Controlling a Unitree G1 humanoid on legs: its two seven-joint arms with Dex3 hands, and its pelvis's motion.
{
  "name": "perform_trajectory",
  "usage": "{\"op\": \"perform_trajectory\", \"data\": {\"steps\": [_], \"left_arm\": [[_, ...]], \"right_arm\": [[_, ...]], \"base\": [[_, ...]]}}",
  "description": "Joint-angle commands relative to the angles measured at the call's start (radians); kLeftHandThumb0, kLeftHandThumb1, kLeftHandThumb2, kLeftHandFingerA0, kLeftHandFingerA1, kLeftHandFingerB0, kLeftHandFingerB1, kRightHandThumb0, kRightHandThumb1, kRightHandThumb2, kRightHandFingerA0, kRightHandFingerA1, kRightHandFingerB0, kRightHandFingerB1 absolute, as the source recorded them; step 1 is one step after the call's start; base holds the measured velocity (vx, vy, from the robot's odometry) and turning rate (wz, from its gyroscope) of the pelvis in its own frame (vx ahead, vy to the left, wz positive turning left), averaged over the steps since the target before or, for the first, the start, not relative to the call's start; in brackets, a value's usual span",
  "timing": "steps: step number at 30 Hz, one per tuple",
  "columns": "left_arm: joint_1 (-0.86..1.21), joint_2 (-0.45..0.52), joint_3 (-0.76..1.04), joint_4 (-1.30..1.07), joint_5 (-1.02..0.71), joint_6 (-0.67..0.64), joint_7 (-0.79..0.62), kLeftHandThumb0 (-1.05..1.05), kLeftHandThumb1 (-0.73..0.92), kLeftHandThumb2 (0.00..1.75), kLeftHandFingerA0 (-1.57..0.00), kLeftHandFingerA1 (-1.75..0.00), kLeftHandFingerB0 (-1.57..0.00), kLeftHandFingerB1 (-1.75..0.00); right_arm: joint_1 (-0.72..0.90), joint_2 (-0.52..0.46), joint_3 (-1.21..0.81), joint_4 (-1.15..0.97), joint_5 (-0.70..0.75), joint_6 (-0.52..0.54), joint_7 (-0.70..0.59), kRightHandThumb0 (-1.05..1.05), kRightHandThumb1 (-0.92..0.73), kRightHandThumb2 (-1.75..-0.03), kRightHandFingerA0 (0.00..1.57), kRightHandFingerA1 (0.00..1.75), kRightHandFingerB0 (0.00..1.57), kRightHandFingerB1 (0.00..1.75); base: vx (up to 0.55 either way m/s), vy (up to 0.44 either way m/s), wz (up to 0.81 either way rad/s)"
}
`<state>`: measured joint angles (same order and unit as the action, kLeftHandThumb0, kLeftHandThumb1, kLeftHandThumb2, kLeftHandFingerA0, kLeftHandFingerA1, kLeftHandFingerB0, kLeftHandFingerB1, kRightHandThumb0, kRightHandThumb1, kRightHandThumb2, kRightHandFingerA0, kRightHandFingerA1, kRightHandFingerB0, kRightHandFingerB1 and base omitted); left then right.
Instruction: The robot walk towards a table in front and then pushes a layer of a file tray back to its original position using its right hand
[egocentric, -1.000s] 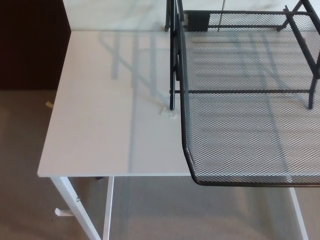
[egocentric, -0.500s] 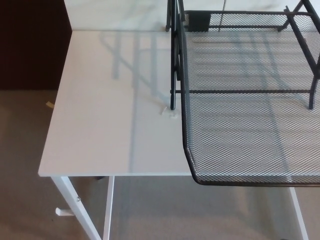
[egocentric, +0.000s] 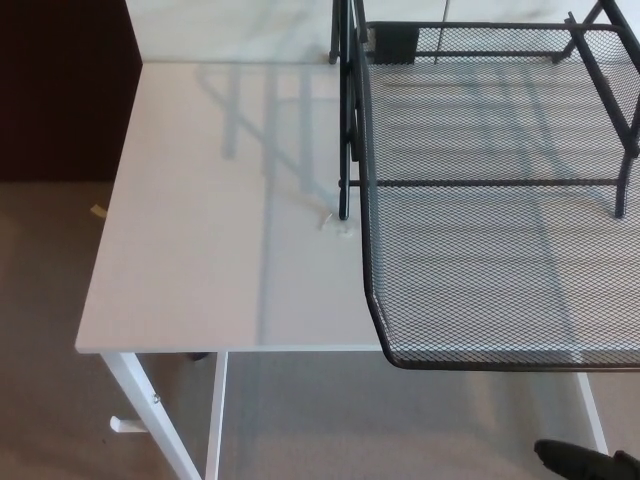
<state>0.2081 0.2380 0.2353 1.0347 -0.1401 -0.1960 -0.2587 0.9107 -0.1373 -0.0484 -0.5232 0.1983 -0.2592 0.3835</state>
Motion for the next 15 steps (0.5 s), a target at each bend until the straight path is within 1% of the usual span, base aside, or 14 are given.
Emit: {"op": "perform_trajectory", "data": {"steps": [1, 4, 7, 10, 12, 13, 14, 15], "left_arm": [[0.008, 0.033, -0.008, -0.008, 0.015, -0.024, -0.024, -0.03, 0.45, 0.88, -0.41, -0.6, -0.18, -0.49], [0.007, 0.031, -0.007, -0.017, 0.013, -0.011, -0.016, -0.03, 0.44, 0.87, -0.4, -0.6, -0.19, -0.49], [0.008, 0.032, -0.007, -0.022, 0.011, -0.006, -0.019, -0.03, 0.45, 0.87, -0.39, -0.59, -0.19, -0.49], [0.005, 0.033, -0.005, -0.019, 0.009, -0.009, -0.023, -0.03, 0.45, 0.87, -0.4, -0.59, -0.18, -0.49], [0.006, 0.031, -0.008, -0.022, 0.012, -0.009, -0.019, -0.03, 0.45, 0.87, -0.4, -0.59, -0.19, -0.49], [0.008, 0.029, -0.01, -0.021, 0.016, -0.011, -0.015, -0.03, 0.45, 0.87, -0.4, -0.59, -0.19, -0.49], [0.008, 0.028, -0.016, -0.018, 0.023, -0.019, -0.011, -0.03, 0.44, 0.87, -0.39, -0.59, -0.19, -0.49], [0.008, 0.029, -0.018, -0.015, 0.026, -0.022, -0.01, -0.03, 0.44, 0.87, -0.39, -0.59, -0.19, -0.49]], "right_arm": [[0.243, -0.049, -0.012, -0.451, 0.068, -0.221, 0.065, -0.14, -0.6, -0.57, 0.54, 0.5, 0.49, 0.45], [0.247, -0.034, 0.011, -0.475, 0.065, -0.285, 0.067, -0.16, -0.58, -0.56, 0.57, 0.51, 0.51, 0.46], [0.269, -0.024, 0.027, -0.517, 0.056, -0.312, 0.059, -0.16, -0.58, -0.56, 0.56, 0.5, 0.52, 0.46], [0.243, 0.007, 0.034, -0.521, 0.019, -0.362, 0.039, -0.15, -0.56, -0.56, 0.56, 0.53, 0.5, 0.48], [0.216, 0.038, 0.008, -0.517, -0.047, -0.385, 0.013, -0.18, -0.55, -0.56, 0.51, 0.5, 0.47, 0.47], [0.186, 0.061, -0.028, -0.52, -0.116, -0.395, -0.008, -0.21, -0.53, -0.55, 0.44, 0.47, 0.42, 0.43], [0.156, 0.077, -0.073, -0.523, -0.196, -0.401, -0.022, -0.25, -0.54, -0.55, 0.39, 0.43, 0.38, 0.39], [0.147, 0.081, -0.091, -0.524, -0.225, -0.404, -0.024, -0.25, -0.54, -0.55, 0.39, 0.43, 0.38, 0.39]], "base": [[0.0, 0.0, 0.0], [0.0, 0.0, 0.0], [0.0, 0.0, 0.0], [0.0, 0.0, 0.0], [0.0, 0.0, 0.0], [0.0, 0.0, 0.0], [0.0, 0.0, 0.0], [0.0, 0.0, 0.0]]}}
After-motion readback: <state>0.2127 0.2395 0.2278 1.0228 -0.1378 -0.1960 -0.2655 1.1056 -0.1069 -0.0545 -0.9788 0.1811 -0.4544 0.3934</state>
